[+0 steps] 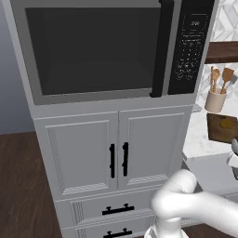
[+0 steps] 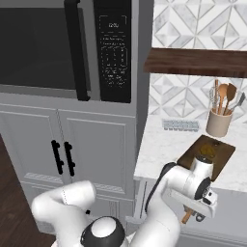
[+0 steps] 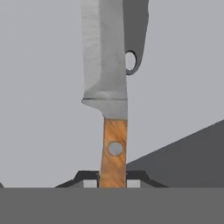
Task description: Place the appropriate cutting tool for cutting the avocado skin on the cutting board.
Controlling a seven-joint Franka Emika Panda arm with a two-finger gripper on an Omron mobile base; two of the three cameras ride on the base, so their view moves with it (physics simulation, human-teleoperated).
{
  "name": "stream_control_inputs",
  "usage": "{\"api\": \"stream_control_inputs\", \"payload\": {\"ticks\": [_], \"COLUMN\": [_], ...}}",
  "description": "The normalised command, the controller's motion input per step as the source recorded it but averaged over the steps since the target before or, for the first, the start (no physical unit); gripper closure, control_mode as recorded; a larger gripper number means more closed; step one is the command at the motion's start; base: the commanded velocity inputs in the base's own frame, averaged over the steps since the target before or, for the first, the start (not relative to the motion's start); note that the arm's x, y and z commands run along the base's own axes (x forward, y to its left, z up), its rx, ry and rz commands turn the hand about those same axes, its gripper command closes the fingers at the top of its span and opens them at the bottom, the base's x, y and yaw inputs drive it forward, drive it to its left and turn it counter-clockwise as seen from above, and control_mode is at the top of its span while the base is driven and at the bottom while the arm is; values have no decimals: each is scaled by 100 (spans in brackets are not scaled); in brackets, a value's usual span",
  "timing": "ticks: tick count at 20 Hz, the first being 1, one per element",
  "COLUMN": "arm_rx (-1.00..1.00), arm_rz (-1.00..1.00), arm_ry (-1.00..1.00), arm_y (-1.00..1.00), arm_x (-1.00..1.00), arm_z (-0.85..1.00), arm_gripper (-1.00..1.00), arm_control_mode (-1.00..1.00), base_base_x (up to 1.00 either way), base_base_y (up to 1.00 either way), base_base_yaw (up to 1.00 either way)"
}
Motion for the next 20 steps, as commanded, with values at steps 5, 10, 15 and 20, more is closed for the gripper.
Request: {"api": "stream_control_inputs", "payload": {"ticks": [5, 10, 15, 20], "arm_rx": [1, 0, 0, 0], "arm_rz": [-8, -9, -12, -14], "arm_ry": [8, 1, -8, -4], "arm_y": [1, 0, 0, 0], "arm_x": [-79, -26, 40, 90], "arm_z": [91, 90, 79, 22], "arm_gripper": [100, 100, 100, 100], "arm_control_mode": [-100, -100, -100, -100], "base_base_x": [0, 0, 0, 0], "base_base_y": [0, 0, 0, 0], "base_base_yaw": [0, 0, 0, 0]}}
